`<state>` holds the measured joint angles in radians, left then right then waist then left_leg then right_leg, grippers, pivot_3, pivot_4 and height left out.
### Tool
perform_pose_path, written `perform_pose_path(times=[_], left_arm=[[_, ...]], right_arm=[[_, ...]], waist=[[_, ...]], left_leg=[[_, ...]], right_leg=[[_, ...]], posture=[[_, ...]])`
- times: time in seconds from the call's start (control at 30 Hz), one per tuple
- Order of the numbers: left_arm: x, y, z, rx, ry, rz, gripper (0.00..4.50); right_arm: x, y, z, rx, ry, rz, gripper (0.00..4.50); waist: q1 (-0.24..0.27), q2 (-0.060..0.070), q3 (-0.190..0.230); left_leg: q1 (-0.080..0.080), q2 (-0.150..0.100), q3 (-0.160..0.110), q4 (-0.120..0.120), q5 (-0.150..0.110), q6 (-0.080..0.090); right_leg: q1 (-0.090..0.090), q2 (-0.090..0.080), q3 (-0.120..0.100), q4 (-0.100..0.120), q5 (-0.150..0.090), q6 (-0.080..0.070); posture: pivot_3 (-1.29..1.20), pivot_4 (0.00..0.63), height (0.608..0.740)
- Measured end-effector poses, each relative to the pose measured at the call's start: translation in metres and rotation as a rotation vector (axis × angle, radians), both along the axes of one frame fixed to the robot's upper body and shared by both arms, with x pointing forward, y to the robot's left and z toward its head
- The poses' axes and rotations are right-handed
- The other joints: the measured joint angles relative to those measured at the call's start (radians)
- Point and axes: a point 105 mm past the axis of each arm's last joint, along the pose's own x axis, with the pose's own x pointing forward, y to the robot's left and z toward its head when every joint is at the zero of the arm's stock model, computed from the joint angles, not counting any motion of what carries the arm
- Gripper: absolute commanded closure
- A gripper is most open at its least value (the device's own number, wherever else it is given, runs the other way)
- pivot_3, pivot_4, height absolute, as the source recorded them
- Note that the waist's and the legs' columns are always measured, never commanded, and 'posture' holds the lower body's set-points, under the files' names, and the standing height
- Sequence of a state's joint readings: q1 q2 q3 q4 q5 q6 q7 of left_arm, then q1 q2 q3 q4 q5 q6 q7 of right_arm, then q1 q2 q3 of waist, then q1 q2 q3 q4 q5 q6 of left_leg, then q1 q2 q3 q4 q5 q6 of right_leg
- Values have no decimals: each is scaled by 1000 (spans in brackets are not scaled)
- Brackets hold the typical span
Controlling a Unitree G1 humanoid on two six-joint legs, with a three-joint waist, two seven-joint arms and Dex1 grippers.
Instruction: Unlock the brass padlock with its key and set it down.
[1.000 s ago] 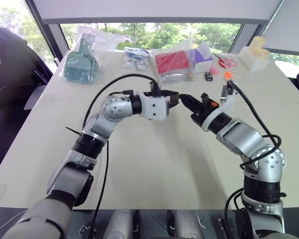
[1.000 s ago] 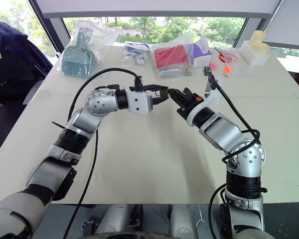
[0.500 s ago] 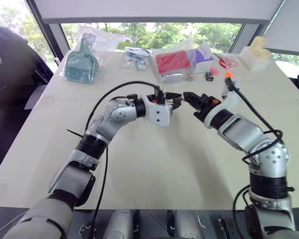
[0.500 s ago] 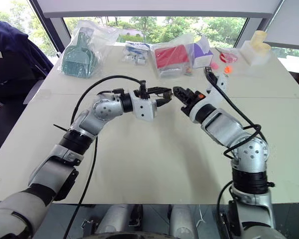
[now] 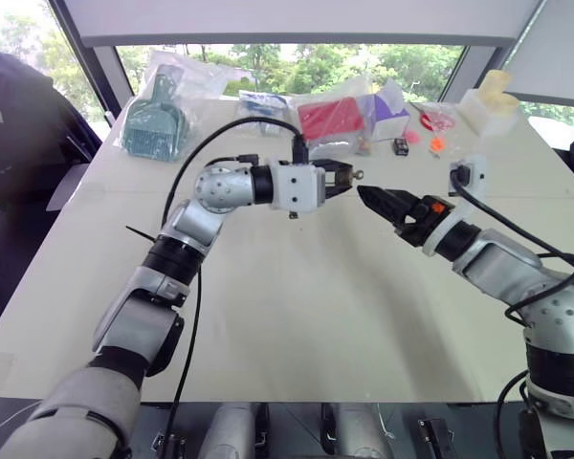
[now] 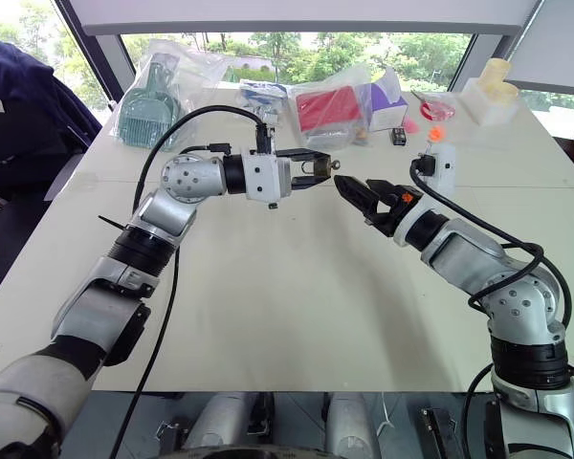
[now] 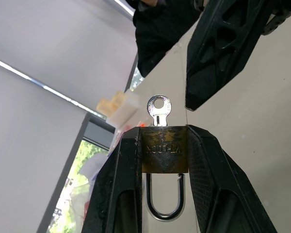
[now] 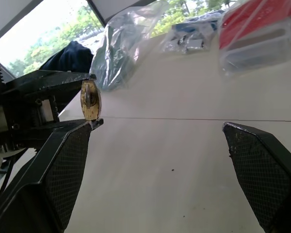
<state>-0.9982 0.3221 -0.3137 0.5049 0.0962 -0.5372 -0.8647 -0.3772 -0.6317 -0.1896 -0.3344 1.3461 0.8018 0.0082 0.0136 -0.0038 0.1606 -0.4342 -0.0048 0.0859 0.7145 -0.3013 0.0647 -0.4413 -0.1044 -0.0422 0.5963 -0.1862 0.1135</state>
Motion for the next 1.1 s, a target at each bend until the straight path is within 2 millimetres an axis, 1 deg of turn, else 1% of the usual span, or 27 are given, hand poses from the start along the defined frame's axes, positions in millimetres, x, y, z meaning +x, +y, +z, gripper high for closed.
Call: perform_pose_path(times=[0.1,0.4,0.5,0.57,0.6,0.63,0.67,0.73,0.87,0.93,1.03,1.07,1.1], left_arm=[[-3,-2,1,-2,-10,-12,3819],[-10,-4,0,4,-31,-40,3819],[-12,-4,-2,10,-32,-50,3819],[-14,-4,-4,11,-28,-53,3819],[-14,-4,-5,11,-26,-53,3819],[-14,-4,-6,14,-23,-51,3819],[-13,-3,-6,17,-20,-48,3819],[-12,-2,-7,21,-16,-43,3819],[-12,-2,-8,21,-13,-42,3819],[-12,-2,-9,20,-1,-39,2752],[-13,-2,-8,19,15,-54,1410],[-14,-2,-7,16,21,-59,790],[-13,-1,-7,14,34,-57,326]], right_arm=[[-1,7,3,19,-12,34,56],[-1,17,6,39,-24,78,56],[0,19,8,38,-32,79,850],[1,20,9,34,-39,76,1947],[1,20,8,36,-37,75,2383],[1,22,8,43,-36,83,3039],[-1,25,9,50,-41,98,3559],[-2,28,9,40,-47,113,4456],[-2,28,8,34,-43,108,4485],[-1,28,8,31,-40,105,4500],[2,26,2,10,-16,84,4500],[3,25,0,9,-8,78,4500],[4,24,-1,5,-4,71,4500]], waist=[[-1,0,0],[-1,0,0],[-1,0,0],[-1,0,0],[-1,0,0],[-1,0,0],[-1,0,0],[-1,0,0],[-1,0,0],[-1,0,0],[-2,0,0],[-2,0,0],[-2,0,0]], left_leg=[[0,0,0,0,0,0],[0,0,0,0,0,0],[0,0,0,0,0,0],[0,0,0,0,0,0],[0,0,0,0,0,0],[0,0,0,0,0,0],[0,0,0,0,0,0],[0,0,0,0,0,0],[0,0,0,0,0,0],[0,0,0,0,0,0],[0,0,0,0,0,0],[0,0,0,0,0,0],[0,0,0,0,0,0]], right_leg=[[0,0,0,0,0,0],[0,0,0,0,0,0],[0,0,0,0,0,0],[0,0,0,0,0,0],[0,0,0,0,0,0],[0,0,0,0,0,0],[0,0,0,0,0,0],[0,0,0,0,0,0],[0,0,0,0,0,0],[0,0,0,0,0,0],[0,0,0,0,0,0],[0,0,0,0,0,0],[0,0,0,0,0,0]], posture=[[0,150,740],[0,150,740],[0,150,740],[0,150,740],[0,150,740],[0,150,740],[0,150,740],[0,150,740],[0,150,740],[0,150,740],[0,150,740],[0,150,740],[0,150,740]])
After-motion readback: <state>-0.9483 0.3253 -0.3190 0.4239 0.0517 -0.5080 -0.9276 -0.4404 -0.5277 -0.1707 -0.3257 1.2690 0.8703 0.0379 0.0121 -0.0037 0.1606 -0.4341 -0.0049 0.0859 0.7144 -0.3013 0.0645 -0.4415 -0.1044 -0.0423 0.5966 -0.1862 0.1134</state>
